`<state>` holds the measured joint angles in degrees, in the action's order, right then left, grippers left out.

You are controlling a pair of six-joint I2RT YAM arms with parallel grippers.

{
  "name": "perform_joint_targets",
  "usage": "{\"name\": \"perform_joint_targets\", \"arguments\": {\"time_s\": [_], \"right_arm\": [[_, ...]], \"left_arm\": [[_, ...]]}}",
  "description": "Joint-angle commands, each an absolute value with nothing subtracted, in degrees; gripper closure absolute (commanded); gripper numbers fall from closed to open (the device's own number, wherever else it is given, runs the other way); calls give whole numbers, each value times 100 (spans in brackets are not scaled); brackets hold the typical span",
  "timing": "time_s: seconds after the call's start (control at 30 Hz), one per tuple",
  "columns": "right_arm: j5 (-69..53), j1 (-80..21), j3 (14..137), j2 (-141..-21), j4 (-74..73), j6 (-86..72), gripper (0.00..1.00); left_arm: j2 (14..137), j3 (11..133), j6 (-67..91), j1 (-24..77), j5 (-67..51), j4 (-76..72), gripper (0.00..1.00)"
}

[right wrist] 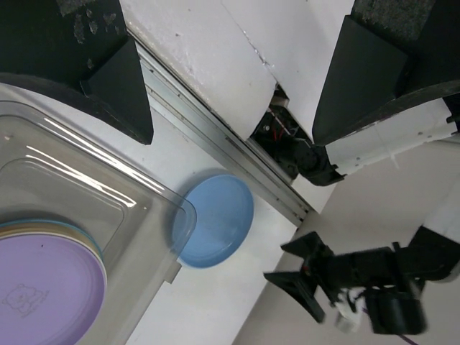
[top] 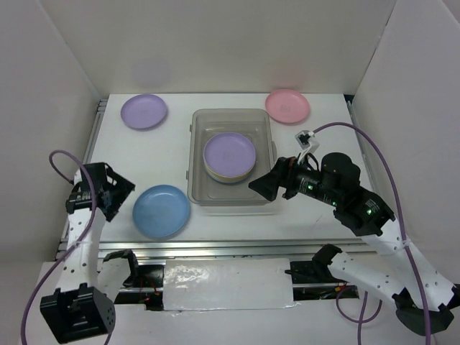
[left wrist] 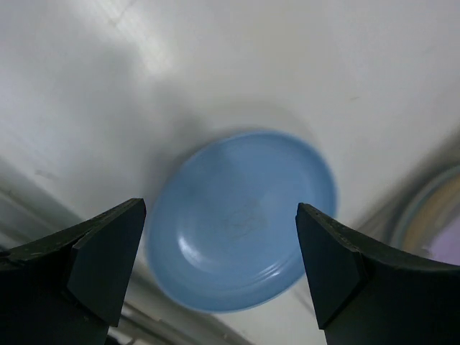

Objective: Place the plates into the plastic bin on the countertop

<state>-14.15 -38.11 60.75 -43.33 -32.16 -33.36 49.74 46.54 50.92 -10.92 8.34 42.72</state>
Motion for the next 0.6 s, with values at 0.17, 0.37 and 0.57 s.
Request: {"name": "perform_joint_targets", "arguments": {"time_s": [0.17, 0.37, 0.57], "right_arm": [[-1266, -4183, 6346, -4438, -3067, -3208, 0], [-1230, -4280, 6337, -4342, -2980, -3208, 0], [-1213, -4289, 6390, -4342, -3059, -3103, 0]], "left_arm": [[4948, 3973, 5414, -1503, 316, 4922, 1], [5281, 3464, 5669, -1485, 281, 4299, 1], [5537, 3006, 5844, -1476, 316, 3683, 7]]}}
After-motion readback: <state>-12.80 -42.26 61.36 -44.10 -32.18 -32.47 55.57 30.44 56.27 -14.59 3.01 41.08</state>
